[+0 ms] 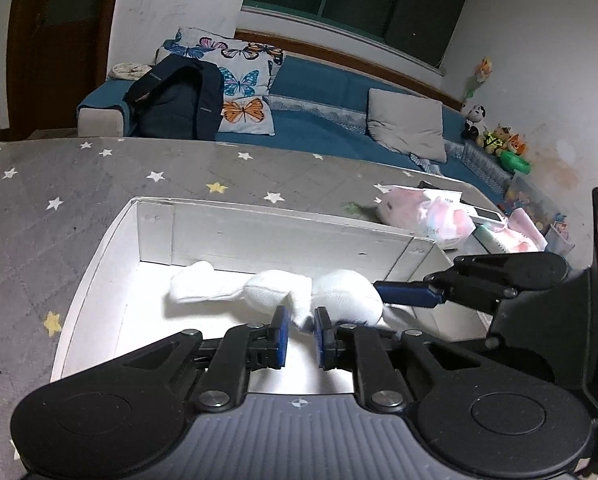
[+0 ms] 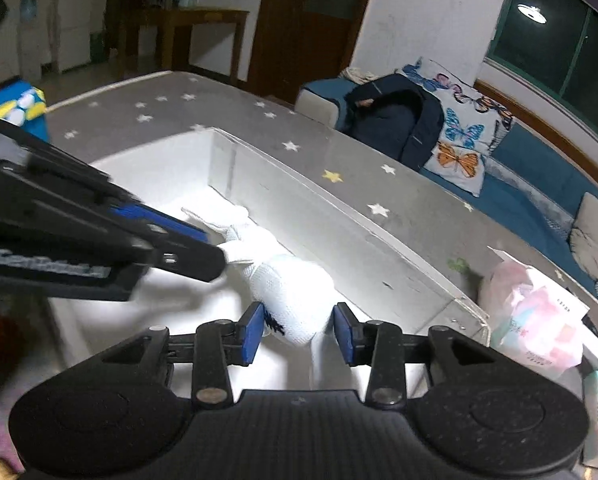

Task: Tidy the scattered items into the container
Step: 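Lower the rabbit into the white box and open the left gripper, then move the left gripper back to the tan peanut figure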

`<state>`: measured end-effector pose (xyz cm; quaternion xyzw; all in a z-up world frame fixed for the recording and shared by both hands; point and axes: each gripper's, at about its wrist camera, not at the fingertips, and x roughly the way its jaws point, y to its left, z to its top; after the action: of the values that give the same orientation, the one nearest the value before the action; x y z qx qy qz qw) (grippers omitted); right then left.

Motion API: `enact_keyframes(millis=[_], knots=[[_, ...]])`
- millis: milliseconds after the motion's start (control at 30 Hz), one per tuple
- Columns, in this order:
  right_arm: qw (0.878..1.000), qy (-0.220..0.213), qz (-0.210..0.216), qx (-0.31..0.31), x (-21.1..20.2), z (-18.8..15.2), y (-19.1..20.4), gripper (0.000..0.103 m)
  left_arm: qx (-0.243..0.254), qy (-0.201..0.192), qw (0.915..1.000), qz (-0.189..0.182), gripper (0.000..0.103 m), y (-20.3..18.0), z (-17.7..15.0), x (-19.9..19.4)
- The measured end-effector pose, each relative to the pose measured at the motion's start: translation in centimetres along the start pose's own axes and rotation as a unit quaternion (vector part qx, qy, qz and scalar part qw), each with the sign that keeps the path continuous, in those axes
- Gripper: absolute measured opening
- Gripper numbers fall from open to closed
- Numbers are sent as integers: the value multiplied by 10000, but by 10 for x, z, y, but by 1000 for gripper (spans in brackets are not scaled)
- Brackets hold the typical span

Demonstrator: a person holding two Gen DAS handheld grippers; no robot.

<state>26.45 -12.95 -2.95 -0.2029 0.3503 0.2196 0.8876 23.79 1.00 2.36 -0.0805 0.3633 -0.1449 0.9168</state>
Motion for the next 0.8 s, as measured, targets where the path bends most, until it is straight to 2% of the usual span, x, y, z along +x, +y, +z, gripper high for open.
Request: enact_keyframes(millis=[267,333,400,567,800], knots=[[9996,-192,-147,169,-17,-4,-6,42,-28,-87,9999,71,22,0,-6,-16],[9990,-316,-182,252,-29,-7,-7,43,-24,-145,9999,62,22,-1,-10,-25],[9981,-472,-210,349,-42,-10,-7,49,-20,-218,9997,77,23,-2,-14,-35],[9946,-830,-210,588,-78,-23,-3,50,-82,-314,9994,99,25,-6,-24,-56],[9900,-1104,-103,872,-117,-48,13,51,-44,-325,9994,52,26,-16,-49,-81]])
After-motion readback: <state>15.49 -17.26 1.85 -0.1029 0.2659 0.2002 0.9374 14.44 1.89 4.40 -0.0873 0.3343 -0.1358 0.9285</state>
